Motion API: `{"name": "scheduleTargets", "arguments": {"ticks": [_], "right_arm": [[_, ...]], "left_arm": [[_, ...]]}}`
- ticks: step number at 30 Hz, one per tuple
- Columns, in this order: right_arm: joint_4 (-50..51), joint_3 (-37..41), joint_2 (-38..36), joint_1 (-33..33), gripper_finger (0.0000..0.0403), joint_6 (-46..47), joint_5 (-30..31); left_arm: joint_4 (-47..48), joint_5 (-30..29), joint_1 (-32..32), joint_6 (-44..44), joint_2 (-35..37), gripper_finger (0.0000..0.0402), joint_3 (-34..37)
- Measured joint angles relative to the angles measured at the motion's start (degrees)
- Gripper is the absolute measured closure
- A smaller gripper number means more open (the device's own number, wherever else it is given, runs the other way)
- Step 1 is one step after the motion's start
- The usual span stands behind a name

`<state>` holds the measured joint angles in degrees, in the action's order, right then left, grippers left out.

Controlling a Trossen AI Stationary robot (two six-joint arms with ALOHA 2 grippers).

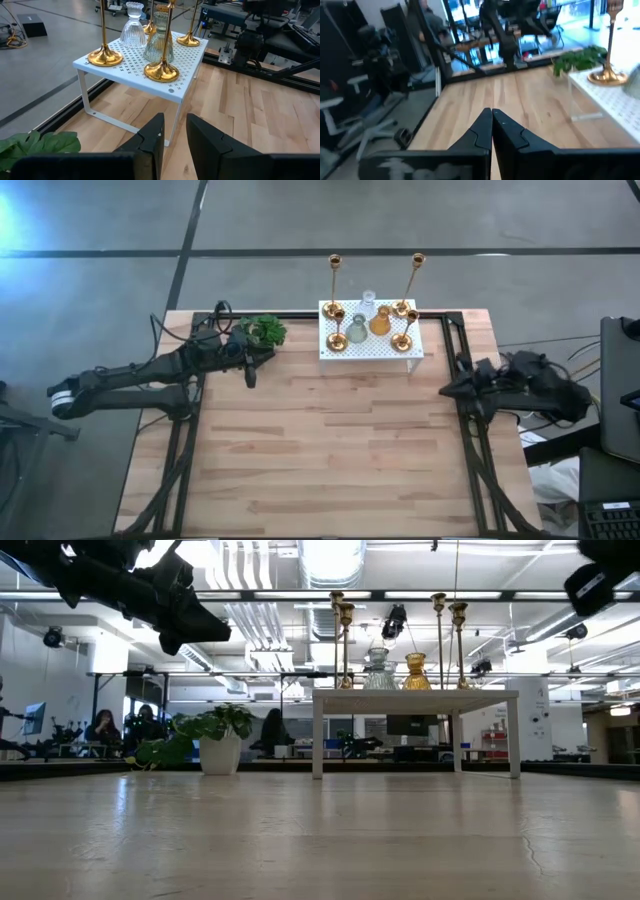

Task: Pick & Place candle stick holders
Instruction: Return to Home Position

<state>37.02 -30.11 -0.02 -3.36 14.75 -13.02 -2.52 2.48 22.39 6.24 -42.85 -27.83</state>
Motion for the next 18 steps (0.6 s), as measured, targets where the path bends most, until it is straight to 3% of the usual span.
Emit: {"name": "scheduleTargets", "arguments": {"ticks": [4, 8, 12, 18], "right_arm": [[-8.5, 5.8, 1.2, 0.0, 0.0395, 0.2, 0.8], [-25.3, 11.7, 1.9, 0.0, 0.0395, -0.8, 1.1], [-40.9, 19.2, 1.9, 0.0, 0.0395, -9.3, 2.9], [-43.0, 28.3, 1.1, 0.0, 0.0394, -10.7, 10.1]], "left_arm": [[0.0, 0.0, 0.0, 0.0, 0.0, 0.0316, 0.0], [0.6, 0.0, 0.0, 0.0, -0.2, 0.0316, 0.0], [0.9, 0.0, 0.0, 0.0, -0.3, 0.0316, 0.0], [1.0, 0.0, 0.0, 0.0, -0.3, 0.0316, 0.0]]}}
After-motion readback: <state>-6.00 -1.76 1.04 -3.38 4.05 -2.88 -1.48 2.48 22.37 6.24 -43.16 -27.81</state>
